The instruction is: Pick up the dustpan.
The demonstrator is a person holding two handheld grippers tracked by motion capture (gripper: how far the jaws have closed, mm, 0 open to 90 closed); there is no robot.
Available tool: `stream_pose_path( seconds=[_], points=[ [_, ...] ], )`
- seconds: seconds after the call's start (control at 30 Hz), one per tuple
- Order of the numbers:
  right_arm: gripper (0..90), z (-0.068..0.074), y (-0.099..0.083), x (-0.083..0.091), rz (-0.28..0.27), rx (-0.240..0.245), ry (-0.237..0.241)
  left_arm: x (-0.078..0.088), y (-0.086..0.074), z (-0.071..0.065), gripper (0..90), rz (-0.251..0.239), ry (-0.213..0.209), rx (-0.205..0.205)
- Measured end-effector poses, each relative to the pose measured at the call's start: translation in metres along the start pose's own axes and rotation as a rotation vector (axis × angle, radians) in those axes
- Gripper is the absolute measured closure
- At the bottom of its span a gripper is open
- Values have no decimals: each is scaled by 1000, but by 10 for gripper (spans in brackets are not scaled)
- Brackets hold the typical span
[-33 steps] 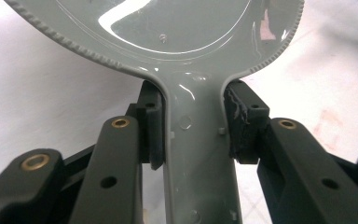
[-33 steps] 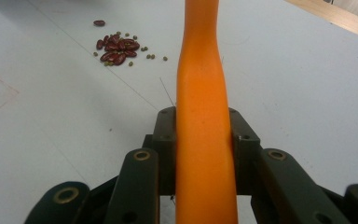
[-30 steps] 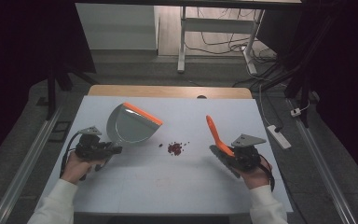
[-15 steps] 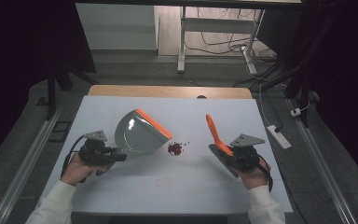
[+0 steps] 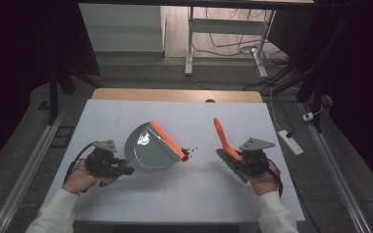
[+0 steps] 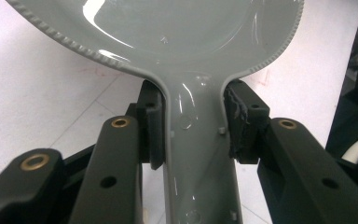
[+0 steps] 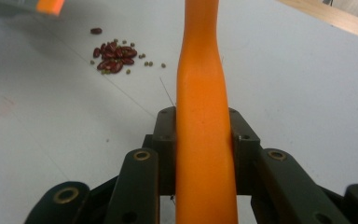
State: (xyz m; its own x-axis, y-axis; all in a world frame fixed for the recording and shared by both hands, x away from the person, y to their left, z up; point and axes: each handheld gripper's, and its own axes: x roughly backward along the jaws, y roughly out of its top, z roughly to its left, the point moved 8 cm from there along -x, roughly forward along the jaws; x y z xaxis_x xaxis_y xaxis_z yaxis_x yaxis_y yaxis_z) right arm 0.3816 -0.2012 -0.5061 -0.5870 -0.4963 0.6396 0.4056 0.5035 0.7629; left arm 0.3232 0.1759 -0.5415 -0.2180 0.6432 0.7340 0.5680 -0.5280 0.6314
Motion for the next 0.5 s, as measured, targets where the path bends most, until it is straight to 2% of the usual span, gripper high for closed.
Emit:
stream_pose_path(
  seconds=[0.1,0.3,0.5],
  points=[
    [701,0,4,-3,-7,1,0,1,-1,-4,618,22,10,-17],
    [701,2,15,-13,-12,23,3,1,-8,-7,618,71,-7,-55],
    [701,0,29,-27,-21,24,29,7,-16,-3,618,99,-6,-55]
  ],
)
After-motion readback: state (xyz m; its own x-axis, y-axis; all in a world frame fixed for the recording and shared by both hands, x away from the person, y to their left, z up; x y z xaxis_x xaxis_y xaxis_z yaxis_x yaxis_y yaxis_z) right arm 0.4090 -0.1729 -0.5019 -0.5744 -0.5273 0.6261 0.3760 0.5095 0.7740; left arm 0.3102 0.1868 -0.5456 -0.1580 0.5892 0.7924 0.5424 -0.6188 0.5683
